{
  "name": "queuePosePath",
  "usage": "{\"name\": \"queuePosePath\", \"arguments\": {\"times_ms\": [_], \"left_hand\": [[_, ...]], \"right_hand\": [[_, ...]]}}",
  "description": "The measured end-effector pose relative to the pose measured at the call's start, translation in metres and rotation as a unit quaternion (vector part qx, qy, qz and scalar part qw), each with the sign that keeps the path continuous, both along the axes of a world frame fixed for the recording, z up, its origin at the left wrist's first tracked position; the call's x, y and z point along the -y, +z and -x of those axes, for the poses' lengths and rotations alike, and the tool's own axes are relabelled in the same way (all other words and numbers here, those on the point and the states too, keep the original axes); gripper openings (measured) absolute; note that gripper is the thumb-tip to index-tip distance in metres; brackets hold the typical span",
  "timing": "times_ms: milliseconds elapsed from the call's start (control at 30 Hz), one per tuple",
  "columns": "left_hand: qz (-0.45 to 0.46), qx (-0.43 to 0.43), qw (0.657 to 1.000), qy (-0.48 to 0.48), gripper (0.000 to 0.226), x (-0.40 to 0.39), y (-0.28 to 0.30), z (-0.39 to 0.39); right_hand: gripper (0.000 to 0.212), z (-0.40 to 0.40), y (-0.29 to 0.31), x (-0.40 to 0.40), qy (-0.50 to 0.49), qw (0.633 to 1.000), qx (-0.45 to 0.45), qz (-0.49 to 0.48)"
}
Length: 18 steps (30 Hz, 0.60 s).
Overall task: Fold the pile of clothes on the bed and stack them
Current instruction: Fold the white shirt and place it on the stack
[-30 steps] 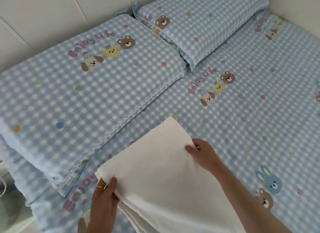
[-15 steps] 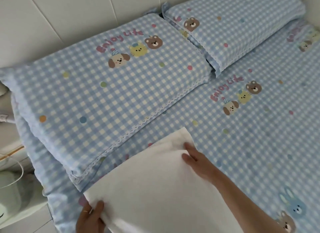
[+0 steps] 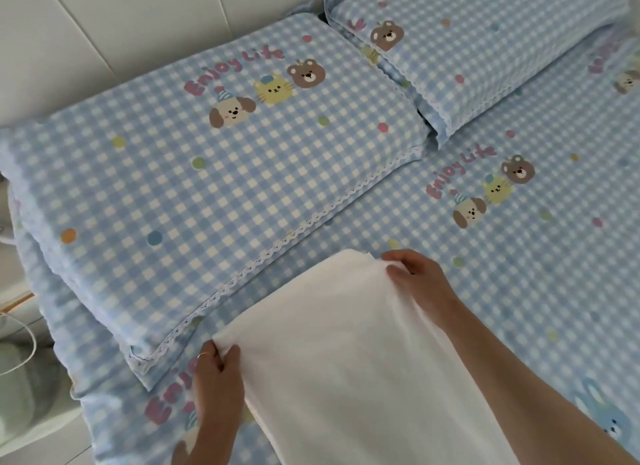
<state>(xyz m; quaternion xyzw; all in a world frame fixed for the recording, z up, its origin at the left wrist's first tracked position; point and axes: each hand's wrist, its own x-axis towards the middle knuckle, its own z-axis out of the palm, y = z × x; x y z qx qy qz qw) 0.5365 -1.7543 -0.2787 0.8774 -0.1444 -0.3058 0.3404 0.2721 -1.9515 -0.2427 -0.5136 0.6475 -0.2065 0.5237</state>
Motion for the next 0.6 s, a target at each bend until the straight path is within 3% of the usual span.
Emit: {"name": "queuePosePath", "arguments": {"times_ms": [67, 167, 300, 400, 467, 533, 600], "left_hand": [[-0.009, 0.001, 1.000, 0.005, 0.010, -0.006, -0.002, -0.004], [-0.015, 0.015, 1.000, -0.009, 0.006, -0.009, -0.004, -0.009], [-0.018, 0.008, 1.000, -0.001, 0.023, -0.013, 0.000, -0.013], [-0.023, 0.014, 1.000, -0.003, 0.026, -0.015, 0.012, -0.005], [-0.035, 0.038, 0.999, -0.018, 0.031, -0.011, 0.024, -0.003], [-0.039, 0.080, 0.994, -0.066, 0.038, -0.007, 0.037, 0.006], [-0.043, 0.184, 0.965, -0.183, 0.052, -0.003, 0.050, 0.034]], "right_hand": [[0.028, -0.006, -0.016, -0.004, -0.015, 1.000, -0.002, -0.006], [0.034, -0.013, -0.033, -0.010, -0.009, 0.997, -0.074, -0.003], [0.045, 0.001, -0.033, -0.049, -0.076, 0.995, -0.068, 0.011], [0.040, 0.035, -0.031, -0.100, -0.046, 0.992, -0.114, 0.003], [0.038, 0.056, -0.025, -0.119, -0.052, 0.991, -0.110, 0.054], [0.043, 0.087, -0.018, -0.142, -0.076, 0.985, -0.132, 0.081], [0.056, 0.124, -0.016, -0.187, -0.069, 0.976, -0.199, 0.060]]}}
